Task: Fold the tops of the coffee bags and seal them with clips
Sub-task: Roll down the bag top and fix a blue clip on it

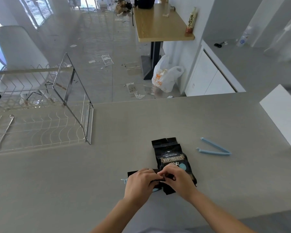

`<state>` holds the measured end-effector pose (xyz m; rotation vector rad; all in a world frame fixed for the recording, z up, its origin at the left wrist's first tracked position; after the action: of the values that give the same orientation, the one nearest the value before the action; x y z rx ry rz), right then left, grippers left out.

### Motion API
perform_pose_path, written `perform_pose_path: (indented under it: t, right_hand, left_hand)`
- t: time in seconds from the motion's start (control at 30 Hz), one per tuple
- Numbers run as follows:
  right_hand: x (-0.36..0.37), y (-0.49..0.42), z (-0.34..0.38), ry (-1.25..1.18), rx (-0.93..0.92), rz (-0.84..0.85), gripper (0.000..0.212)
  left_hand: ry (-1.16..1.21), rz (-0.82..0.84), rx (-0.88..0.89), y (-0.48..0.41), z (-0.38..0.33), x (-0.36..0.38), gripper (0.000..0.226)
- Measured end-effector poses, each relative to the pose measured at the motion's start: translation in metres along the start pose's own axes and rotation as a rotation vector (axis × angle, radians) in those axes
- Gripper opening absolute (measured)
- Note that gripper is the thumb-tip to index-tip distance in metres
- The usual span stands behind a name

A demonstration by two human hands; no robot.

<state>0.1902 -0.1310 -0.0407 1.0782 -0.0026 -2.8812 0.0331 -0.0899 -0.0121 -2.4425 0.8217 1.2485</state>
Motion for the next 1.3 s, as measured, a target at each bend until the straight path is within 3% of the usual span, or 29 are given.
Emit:
perform_pose_path:
  t: [0.17, 0.27, 0.33, 0.43, 0.57, 0.73, 0.9, 1.07, 1.2, 1.3]
  right_hand:
    - [-0.008, -0.008, 0.006, 0.128, -0.039, 0.092, 0.011]
    - [-0.009, -0.012, 0.019, 0.277, -0.132, 0.064, 0.026]
    - [0.006, -0.02, 0.043, 0.319, -0.228, 0.019, 0.035]
    - [0.034, -0.025, 0.076, 0.347, -0.337, 0.051, 0.034]
    - [0.051, -0.03, 0.082, 0.479, -0.288, 0.063, 0.032]
    - [0.044, -0.04, 0.077, 0.328, -0.24, 0.032, 0.017]
    - [0.053, -0.04, 0.076, 0.258, -0.146, -0.06, 0.009]
    - [0.055, -0.036, 0.071, 0.023, 0.019, -0.066, 0.007]
    - [0.051, -0.032, 0.079, 0.075, 0.0, -0.049, 0.012]
    - [0.031, -0.031, 0.08, 0.132, -0.038, -0.057, 0.021]
  left_hand:
    - [-0.022, 0.05, 0.064, -0.006, 0.003, -0.004, 0.023]
    - [0.05, 0.002, 0.051, 0.0, 0.016, -0.014, 0.026]
    - [0.042, -0.061, -0.076, 0.014, 0.048, -0.029, 0.048]
    - [0.079, 0.001, -0.233, 0.026, 0.083, -0.034, 0.077]
    - [-0.069, 0.101, -0.276, 0.029, 0.081, -0.011, 0.058]
    - [-0.126, 0.091, -0.348, 0.033, 0.081, 0.003, 0.045]
    - [0.025, 0.103, -0.346, 0.03, 0.083, 0.003, 0.044]
    - [0.077, 0.14, -0.277, 0.029, 0.081, 0.0, 0.05]
    - [0.139, 0.144, -0.28, 0.027, 0.085, 0.0, 0.047]
    - [0.245, 0.036, -0.254, 0.021, 0.088, -0.01, 0.038]
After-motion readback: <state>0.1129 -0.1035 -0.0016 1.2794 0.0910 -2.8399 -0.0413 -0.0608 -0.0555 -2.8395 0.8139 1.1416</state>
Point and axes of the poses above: each hand's wrist, its own y-axis away from the middle knuckle, its own x-axis out of the palm, z = x × y, the point moved 3 cm from there along -y, towards the middle knuckle, and after that the axes turned 4 degrees about -x, right-handed, at the moved point
